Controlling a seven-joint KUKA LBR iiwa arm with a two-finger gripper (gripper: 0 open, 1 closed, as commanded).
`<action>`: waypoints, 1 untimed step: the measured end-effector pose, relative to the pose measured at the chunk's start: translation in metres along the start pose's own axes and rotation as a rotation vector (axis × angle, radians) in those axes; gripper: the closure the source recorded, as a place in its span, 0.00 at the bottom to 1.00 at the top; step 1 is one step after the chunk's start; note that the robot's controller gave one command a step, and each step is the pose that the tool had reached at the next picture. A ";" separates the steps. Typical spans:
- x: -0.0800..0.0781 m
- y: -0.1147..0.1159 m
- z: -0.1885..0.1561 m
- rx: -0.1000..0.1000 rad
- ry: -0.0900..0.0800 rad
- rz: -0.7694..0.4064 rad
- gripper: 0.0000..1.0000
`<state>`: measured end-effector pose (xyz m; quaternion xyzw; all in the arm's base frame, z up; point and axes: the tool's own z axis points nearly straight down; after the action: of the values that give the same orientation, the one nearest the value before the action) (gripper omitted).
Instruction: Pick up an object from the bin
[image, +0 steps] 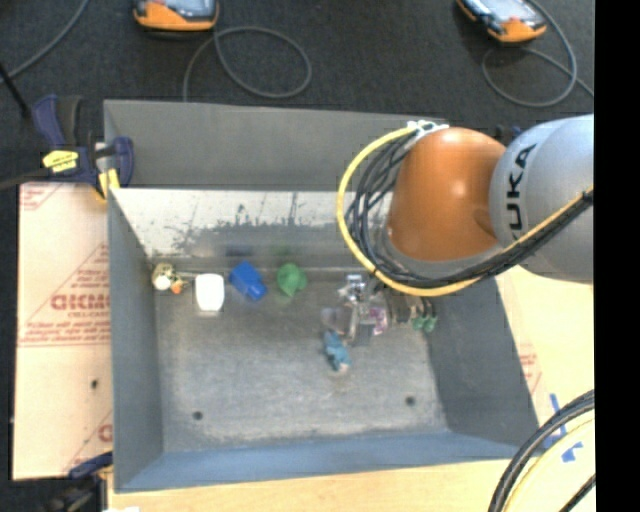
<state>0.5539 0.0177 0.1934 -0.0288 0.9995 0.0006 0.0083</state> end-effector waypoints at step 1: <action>-0.008 0.003 -0.002 0.001 -0.004 -0.011 1.00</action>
Offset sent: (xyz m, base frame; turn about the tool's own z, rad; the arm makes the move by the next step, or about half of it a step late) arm -0.0103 -0.0082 0.0092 -0.0267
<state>0.5620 0.0207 0.1956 -0.0343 0.9994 0.0000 0.0103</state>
